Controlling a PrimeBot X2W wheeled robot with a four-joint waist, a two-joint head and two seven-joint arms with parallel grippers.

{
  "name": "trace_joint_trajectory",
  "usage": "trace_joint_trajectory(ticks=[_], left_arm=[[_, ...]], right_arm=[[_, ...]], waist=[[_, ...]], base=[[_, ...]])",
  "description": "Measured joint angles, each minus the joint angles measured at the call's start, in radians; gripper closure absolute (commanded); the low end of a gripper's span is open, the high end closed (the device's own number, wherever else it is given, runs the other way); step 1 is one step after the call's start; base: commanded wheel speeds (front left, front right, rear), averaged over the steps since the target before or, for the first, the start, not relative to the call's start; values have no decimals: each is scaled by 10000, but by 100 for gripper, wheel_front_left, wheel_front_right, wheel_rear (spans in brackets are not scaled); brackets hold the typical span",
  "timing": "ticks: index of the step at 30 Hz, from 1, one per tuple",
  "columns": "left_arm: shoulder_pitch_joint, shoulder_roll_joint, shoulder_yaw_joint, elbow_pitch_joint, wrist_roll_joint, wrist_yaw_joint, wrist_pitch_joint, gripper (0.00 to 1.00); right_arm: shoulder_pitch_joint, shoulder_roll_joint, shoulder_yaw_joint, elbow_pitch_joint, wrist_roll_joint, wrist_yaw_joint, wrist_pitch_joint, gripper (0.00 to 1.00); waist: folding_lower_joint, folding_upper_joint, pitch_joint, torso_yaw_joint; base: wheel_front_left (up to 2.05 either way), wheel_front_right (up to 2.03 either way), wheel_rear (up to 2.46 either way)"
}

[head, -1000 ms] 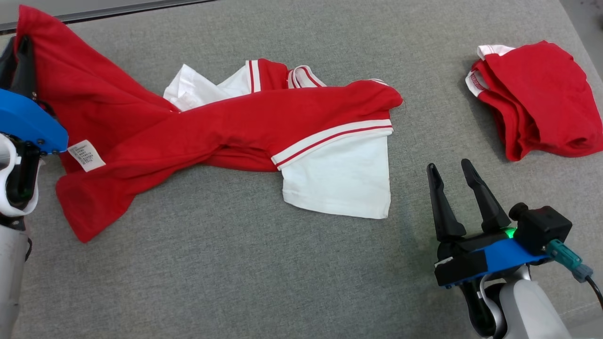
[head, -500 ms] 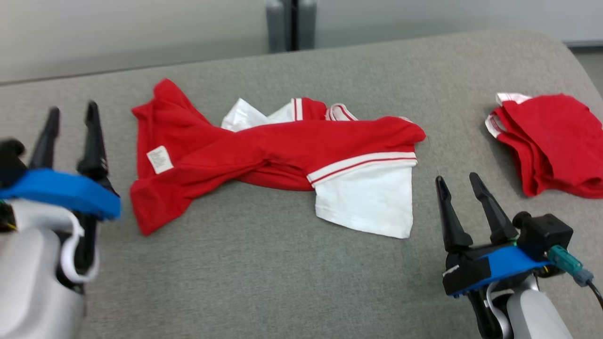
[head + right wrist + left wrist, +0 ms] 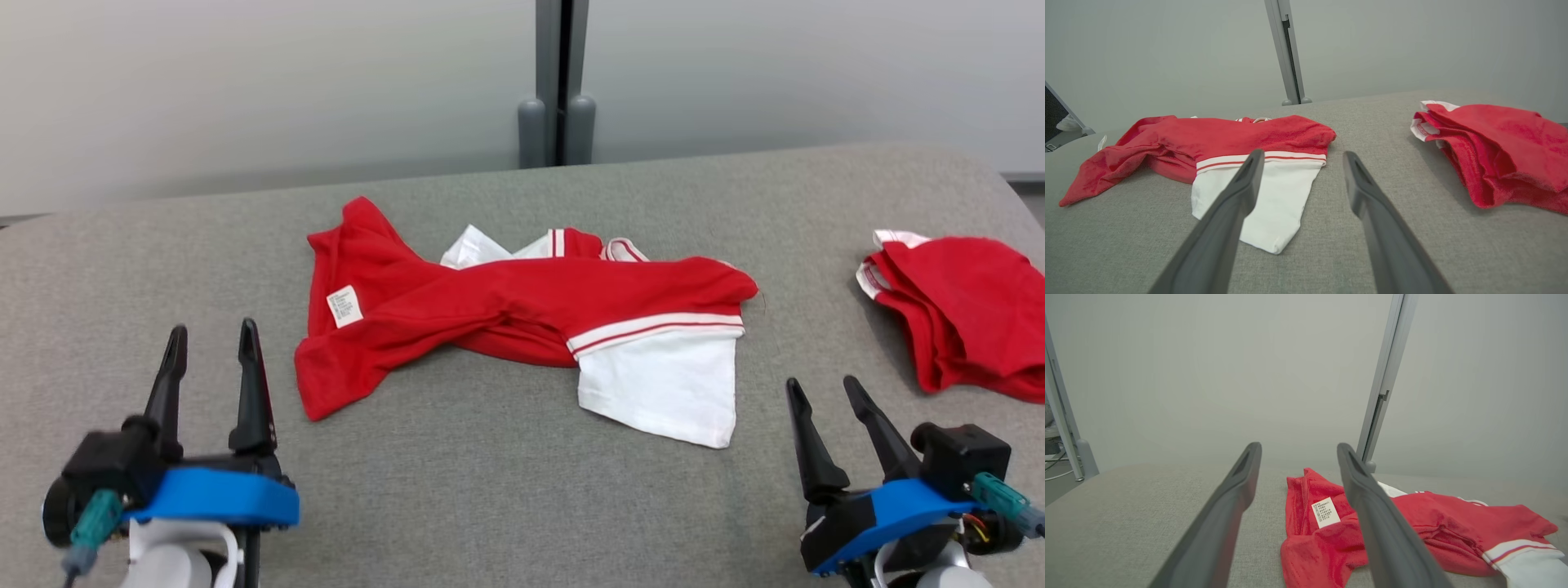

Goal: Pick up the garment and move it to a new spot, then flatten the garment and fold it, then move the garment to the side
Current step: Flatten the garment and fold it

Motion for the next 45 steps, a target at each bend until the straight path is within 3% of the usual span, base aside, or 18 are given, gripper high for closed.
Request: trace_joint_trajectory(ticks=[6, 18, 30, 37, 42, 43, 44, 45], left_arm=[[1179, -504, 556, -571, 675, 42, -2, 0], [1263, -602, 717, -92, 991, -370, 0, 0], [541, -550, 410, 274, 936, -591, 293, 0], [-15, -500, 221, 669, 940, -755, 370, 0], [-206, -499, 205, 861, 934, -788, 316, 0], [-206, -500, 205, 894, 928, -792, 311, 0], [-206, -499, 217, 926, 907, -802, 305, 0], [-210, -493, 230, 943, 903, -800, 295, 0]], right_arm=[[428, 0, -257, -316, -44, 0, 341, 0], [248, -2, 46, -56, -48, 0, 848, 0], [-2940, 0, 75, 3400, -389, 0, 3338, 0], [-3888, 17, -374, 5154, -1262, 0, 3085, 0], [-4414, -15, -144, 6222, -1068, -10, 2824, 0], [-4478, -59, 6, 6326, -978, -12, 2742, 4], [-4538, -84, 182, 6458, -817, -17, 2648, 72], [-4582, -113, 362, 6531, -639, -21, 2560, 100]], waist=[[0, 0, -297, 229], [1, 0, -128, 355], [3, 0, 622, 488], [4, 0, 972, 856], [3, 0, 1055, 908], [3, 0, 1061, 889], [3, 0, 1061, 861], [2, 0, 1056, 826]], base=[[0, 0, 0], [0, 0, 0], [0, 0, 0], [0, 0, 0], [0, 0, 0], [0, 0, 0], [0, 0, 0], [0, 0, 0]])
